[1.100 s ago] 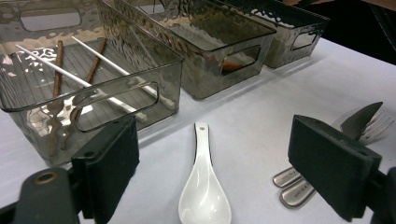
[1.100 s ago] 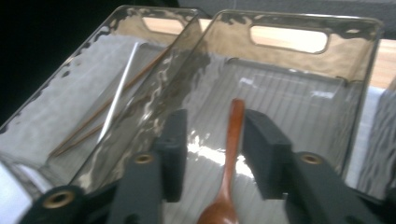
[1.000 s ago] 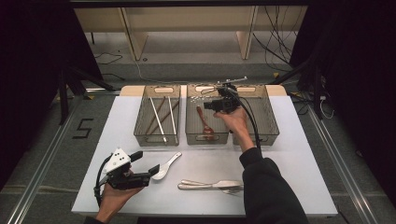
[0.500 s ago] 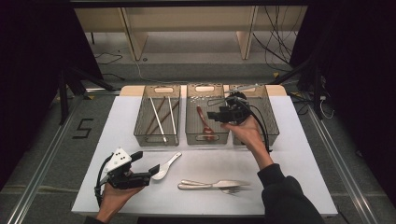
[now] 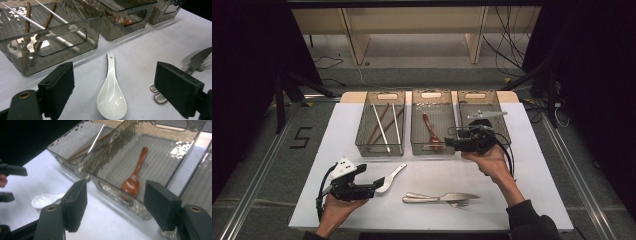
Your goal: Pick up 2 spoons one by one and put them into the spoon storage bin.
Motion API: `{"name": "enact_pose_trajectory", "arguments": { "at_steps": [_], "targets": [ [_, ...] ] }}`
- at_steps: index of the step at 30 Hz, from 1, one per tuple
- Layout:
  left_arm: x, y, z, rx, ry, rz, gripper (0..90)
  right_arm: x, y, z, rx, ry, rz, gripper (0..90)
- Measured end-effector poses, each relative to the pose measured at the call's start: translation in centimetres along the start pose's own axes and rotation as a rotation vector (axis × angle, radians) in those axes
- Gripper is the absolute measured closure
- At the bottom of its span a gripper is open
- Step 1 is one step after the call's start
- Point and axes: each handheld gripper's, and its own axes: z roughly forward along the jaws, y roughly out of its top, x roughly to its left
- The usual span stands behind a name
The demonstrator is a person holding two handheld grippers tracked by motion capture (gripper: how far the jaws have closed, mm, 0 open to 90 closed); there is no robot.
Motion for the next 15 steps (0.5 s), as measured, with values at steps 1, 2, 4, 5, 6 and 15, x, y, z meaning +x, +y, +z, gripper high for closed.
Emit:
{"name": "enact_pose_trajectory", "arguments": {
  "at_steps": [1, 2, 4, 5, 6, 15],
  "targets": [
    [0.0, 0.0, 0.1, 0.004, -0.002, -0.006, 15.9, 0.0, -0.3, -0.2, -0.001, -0.002, 0.003, 35.8],
    [0.0, 0.1, 0.1, 0.008, -0.001, -0.008, 15.9, 0.1, -0.7, -0.5, -0.004, 0.001, 0.004, 35.8],
    [0.0, 0.2, 0.2, 0.017, -0.002, -0.015, 15.9, 0.1, -1.4, -0.8, -0.008, 0.002, 0.006, 35.3],
    [0.1, 0.3, 0.3, 0.023, -0.004, -0.019, 15.9, 0.1, -1.7, -1.0, -0.008, 0.004, 0.006, 35.2],
    [0.2, 0.4, 0.4, 0.03, -0.009, -0.025, 15.9, 0.1, -2.0, -1.2, -0.01, 0.005, 0.005, 35.1],
    [0.3, 1.3, 1.5, 0.114, -0.003, -0.03, 15.9, 0.0, -4.8, -3.0, -0.039, 0.01, 0.012, 34.6]
  ]
}}
